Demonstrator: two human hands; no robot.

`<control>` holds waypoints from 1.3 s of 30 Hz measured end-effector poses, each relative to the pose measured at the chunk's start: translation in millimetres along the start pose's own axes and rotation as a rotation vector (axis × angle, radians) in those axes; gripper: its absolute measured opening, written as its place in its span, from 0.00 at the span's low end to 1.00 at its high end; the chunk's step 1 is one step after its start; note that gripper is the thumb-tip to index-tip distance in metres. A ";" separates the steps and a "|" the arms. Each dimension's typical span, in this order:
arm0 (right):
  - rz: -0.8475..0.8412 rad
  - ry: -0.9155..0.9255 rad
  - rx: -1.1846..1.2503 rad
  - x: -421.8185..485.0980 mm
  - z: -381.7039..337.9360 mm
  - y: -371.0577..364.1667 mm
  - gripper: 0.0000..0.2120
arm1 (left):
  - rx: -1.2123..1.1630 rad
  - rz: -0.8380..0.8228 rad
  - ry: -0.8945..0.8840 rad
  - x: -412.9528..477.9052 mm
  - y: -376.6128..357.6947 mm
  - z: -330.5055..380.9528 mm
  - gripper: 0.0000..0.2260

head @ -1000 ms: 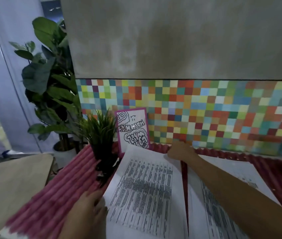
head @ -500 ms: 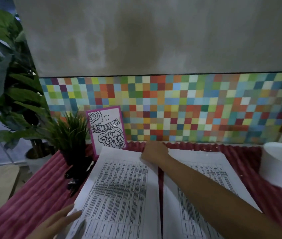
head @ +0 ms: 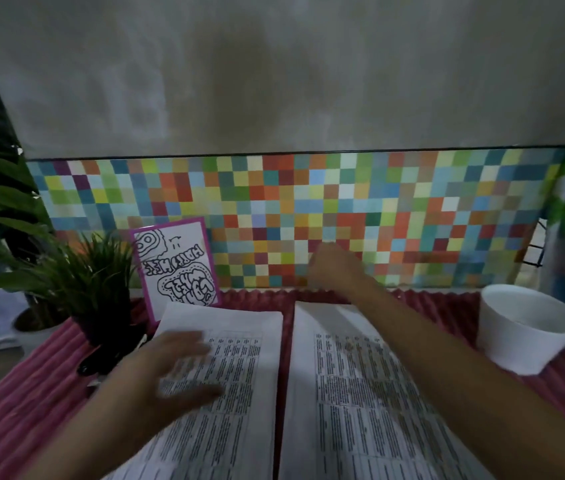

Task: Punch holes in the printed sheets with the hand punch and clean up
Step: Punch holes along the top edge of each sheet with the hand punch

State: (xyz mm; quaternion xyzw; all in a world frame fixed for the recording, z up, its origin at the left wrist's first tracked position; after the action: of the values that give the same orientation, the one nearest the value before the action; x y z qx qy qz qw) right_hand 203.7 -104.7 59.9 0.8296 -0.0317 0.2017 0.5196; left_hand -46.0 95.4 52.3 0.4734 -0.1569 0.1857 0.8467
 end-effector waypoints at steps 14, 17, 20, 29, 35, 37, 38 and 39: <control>-0.266 0.007 0.123 -30.9 69.6 -57.2 0.16 | 0.279 -0.033 0.323 77.5 -201.8 50.1 0.26; -0.226 -0.030 0.159 -31.0 71.4 -60.3 0.17 | 0.272 0.018 0.306 75.4 -204.1 45.9 0.29; -0.275 -0.083 0.225 -29.1 73.1 -62.8 0.16 | 0.212 0.069 0.307 75.2 -205.5 41.5 0.30; -0.386 -0.165 0.422 -18.4 66.5 -64.9 0.15 | 0.094 0.113 0.310 76.8 -205.2 41.5 0.24; -0.245 -0.027 0.415 -13.6 66.5 -48.5 0.03 | -0.336 0.200 0.346 76.7 -208.4 42.2 0.10; -0.231 0.008 0.462 -9.3 65.4 -35.3 0.04 | -0.435 0.265 0.359 79.3 -205.6 41.6 0.08; -0.225 0.039 0.481 -8.3 64.0 -28.2 0.06 | -0.465 0.297 0.354 80.9 -204.0 42.0 0.07; -0.221 0.059 0.509 -8.2 62.4 -22.2 0.06 | -0.486 0.317 0.350 82.1 -204.2 41.7 0.06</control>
State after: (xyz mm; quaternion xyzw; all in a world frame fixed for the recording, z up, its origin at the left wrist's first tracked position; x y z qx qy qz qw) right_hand 220.9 -150.5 14.4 0.9257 0.1260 0.1693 0.3141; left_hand 117.1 -25.5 -42.2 0.1883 -0.1204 0.3505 0.9095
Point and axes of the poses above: each hand's wrist, its own x-axis towards the middle knuckle, its own y-axis out of the back of the hand, z = x × y, the point moved 4 cm from there along x, towards the middle knuckle, and after that the axes turned 12 degrees about z, right-handed, at the moved point
